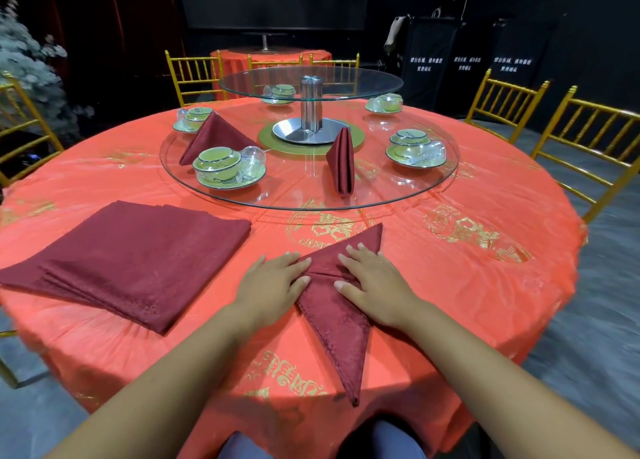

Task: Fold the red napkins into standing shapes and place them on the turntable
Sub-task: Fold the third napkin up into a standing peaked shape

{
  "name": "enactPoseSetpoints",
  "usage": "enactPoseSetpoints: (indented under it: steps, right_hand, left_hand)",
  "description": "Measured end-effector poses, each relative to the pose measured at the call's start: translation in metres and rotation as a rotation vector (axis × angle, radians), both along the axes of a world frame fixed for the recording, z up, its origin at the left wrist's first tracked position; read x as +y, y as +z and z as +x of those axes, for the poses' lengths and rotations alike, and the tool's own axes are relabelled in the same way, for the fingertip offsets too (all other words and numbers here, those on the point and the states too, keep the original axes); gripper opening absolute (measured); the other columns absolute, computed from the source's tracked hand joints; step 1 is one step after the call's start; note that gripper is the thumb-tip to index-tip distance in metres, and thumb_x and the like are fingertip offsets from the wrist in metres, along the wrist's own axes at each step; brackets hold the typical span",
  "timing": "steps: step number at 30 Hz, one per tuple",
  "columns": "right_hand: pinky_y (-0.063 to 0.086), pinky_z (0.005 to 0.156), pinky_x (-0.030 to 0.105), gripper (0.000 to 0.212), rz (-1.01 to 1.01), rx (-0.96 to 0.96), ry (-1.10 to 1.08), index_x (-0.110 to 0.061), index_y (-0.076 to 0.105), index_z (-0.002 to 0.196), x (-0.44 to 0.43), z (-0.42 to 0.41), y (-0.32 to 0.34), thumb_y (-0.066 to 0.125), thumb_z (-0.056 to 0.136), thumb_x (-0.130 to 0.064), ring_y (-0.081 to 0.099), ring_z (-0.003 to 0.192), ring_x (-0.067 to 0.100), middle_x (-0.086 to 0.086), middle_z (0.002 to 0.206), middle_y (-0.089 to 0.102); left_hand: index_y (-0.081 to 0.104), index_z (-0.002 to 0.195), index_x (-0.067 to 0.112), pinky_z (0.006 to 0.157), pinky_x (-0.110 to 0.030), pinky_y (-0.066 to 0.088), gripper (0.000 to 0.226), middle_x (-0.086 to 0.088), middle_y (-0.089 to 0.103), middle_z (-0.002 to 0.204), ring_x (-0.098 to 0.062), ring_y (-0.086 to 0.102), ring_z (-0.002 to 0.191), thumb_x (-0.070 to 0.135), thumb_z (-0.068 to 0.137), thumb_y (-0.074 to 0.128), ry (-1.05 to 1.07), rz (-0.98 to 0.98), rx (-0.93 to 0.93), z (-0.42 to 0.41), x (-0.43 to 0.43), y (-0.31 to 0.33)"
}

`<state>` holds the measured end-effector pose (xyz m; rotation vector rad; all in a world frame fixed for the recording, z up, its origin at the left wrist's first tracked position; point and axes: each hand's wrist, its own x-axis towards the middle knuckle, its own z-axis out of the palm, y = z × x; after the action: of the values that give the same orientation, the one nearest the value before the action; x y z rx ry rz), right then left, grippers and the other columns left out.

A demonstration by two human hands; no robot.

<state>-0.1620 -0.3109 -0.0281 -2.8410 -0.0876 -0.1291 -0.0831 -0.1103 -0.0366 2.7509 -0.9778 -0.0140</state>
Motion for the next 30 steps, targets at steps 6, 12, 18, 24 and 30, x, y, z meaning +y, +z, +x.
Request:
enactPoseSetpoints:
  steps: [6,12,18,24,30]
  right_hand:
    - [-0.013,0.117,0.037,0.081,-0.192,0.066,0.204,-0.018,-0.002,0.152,-0.009,-0.02,-0.004,0.027,0.092,-0.064,-0.016,0.144,0.008,-0.006,0.159,-0.008]
    - [-0.011,0.118,0.037,0.074,-0.222,0.131,0.215,-0.023,-0.006,0.152,-0.014,-0.024,-0.01,0.019,0.094,-0.063,-0.016,0.144,0.006,-0.008,0.159,-0.01]
    - [-0.009,0.118,0.038,0.075,-0.257,0.105,0.208,-0.022,-0.002,0.152,-0.014,-0.023,-0.013,0.017,0.093,-0.064,-0.014,0.144,0.007,-0.007,0.159,-0.008]
    - [-0.011,0.117,0.04,0.075,-0.244,0.124,0.199,-0.025,-0.002,0.152,-0.014,-0.024,-0.012,0.015,0.091,-0.066,-0.015,0.143,0.005,-0.01,0.159,-0.009]
    - [-0.012,0.116,0.039,0.073,-0.213,0.122,0.214,-0.027,0.0,0.152,-0.017,-0.023,-0.011,0.014,0.091,-0.066,-0.014,0.143,0.002,-0.012,0.159,-0.006]
  left_hand:
    - [0.042,0.142,0.029,0.11,-0.037,0.028,0.045,0.003,0.045,0.145,-0.017,0.044,0.132,0.041,0.1,0.03,0.246,0.096,-0.258,-0.033,0.007,-0.007]
    - [0.035,0.146,0.027,0.115,-0.051,0.001,0.046,-0.002,0.027,0.156,-0.016,0.021,0.145,0.03,0.1,0.032,0.217,0.137,-0.304,-0.034,0.009,0.001]
    - [0.006,0.153,0.029,0.116,-0.036,-0.009,0.06,0.008,0.001,0.16,-0.008,-0.004,0.147,0.052,0.1,0.021,-0.24,0.09,-0.145,-0.034,-0.004,0.002]
    - [-0.004,0.151,0.032,0.114,-0.03,-0.016,0.066,0.013,-0.017,0.154,-0.005,-0.018,0.142,0.061,0.094,0.012,-0.273,0.187,-0.09,-0.029,0.012,-0.004]
    - [0.027,0.149,0.026,0.115,-0.02,-0.002,0.047,0.02,0.005,0.15,0.0,0.005,0.144,0.034,0.103,0.034,-0.252,-0.061,-0.047,-0.017,0.046,-0.007]
